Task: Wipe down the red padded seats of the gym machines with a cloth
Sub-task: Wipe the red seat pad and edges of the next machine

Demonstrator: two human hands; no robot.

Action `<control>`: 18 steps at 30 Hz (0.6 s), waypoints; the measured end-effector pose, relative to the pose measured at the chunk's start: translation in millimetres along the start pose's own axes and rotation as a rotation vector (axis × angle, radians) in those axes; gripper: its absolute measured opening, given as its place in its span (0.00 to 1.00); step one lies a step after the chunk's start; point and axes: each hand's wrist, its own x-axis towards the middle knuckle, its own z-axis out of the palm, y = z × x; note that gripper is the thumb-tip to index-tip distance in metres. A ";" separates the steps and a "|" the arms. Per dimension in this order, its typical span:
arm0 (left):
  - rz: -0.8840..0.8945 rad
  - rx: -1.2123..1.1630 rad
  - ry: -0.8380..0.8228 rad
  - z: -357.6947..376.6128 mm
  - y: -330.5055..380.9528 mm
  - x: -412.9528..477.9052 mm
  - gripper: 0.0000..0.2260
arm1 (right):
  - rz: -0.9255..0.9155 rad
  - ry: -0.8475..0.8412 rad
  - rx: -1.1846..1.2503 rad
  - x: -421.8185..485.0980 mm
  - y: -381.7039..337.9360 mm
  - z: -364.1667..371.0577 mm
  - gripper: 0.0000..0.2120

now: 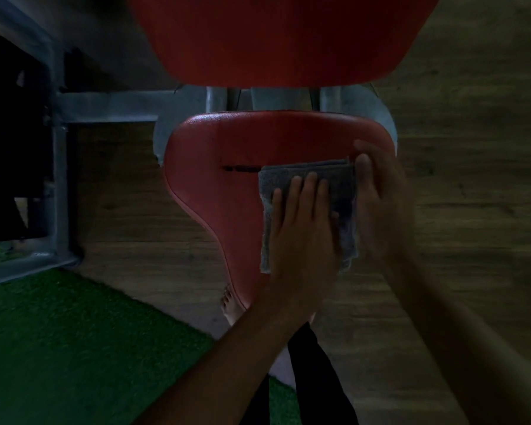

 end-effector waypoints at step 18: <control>-0.156 0.137 -0.051 -6.8 -47.9 -7.6 0.35 | -0.165 -0.143 -0.386 25.4 26.5 29.3 0.29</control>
